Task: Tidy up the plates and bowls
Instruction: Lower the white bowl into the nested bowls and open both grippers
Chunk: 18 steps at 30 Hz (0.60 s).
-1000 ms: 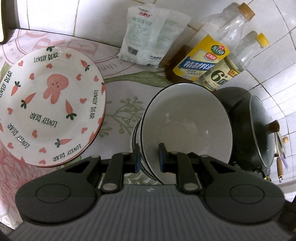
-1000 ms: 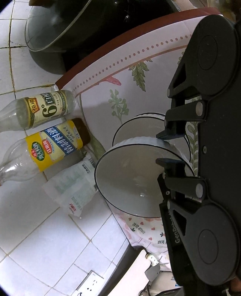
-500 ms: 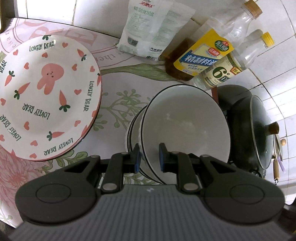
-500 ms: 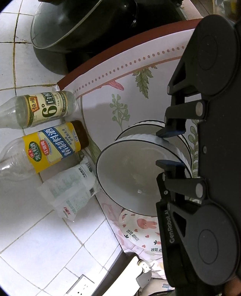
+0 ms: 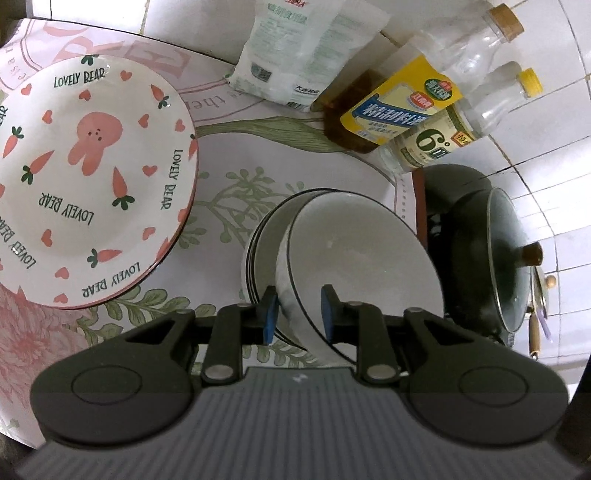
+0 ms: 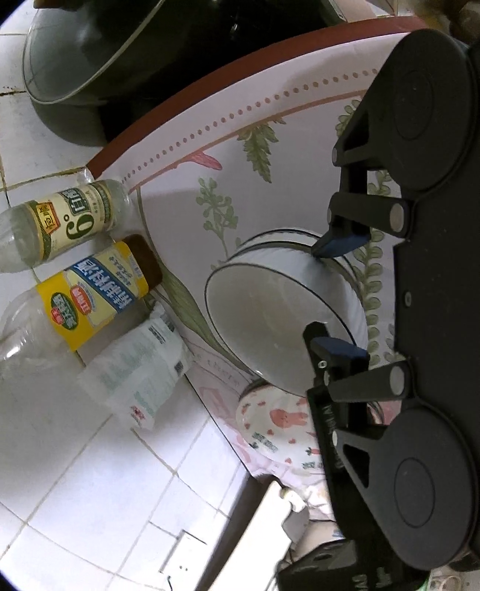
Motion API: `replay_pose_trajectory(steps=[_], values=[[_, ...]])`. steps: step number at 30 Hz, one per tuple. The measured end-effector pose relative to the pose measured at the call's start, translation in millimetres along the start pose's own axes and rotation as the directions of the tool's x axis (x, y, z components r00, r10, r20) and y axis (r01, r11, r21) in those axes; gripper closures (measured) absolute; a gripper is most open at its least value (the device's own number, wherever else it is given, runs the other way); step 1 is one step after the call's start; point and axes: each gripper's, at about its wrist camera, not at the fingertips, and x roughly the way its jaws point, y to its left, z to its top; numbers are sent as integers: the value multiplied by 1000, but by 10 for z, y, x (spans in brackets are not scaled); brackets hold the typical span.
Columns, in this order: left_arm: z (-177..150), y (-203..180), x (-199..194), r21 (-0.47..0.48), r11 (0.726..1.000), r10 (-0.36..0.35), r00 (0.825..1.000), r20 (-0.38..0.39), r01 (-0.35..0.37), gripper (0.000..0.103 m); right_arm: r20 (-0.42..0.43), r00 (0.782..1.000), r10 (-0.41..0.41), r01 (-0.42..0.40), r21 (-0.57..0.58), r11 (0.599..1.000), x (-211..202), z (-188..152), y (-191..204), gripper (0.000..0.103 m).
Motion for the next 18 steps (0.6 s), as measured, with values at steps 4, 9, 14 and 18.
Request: replay_pose_trajectory(steps=[4,9,14,18], values=[[18,-7,22,22,1000,21,1000,10,-21,81,-2,1000,-3,3,-7,1000,29,23,-25,51],[13,-58,-119,65,996,63,997,35,-65,77,61,998,-28,32,-62,998,-67,12,-7,65],[-6,-19,-37,83,994,73,996,50,-77,78,106,993,-48,56,-78,995,0,-54,-66,82],[-75,-92,46,166,978,114,991,72,-125,79,151,988,-17,27,-68,997,-47,-106,-111,82]])
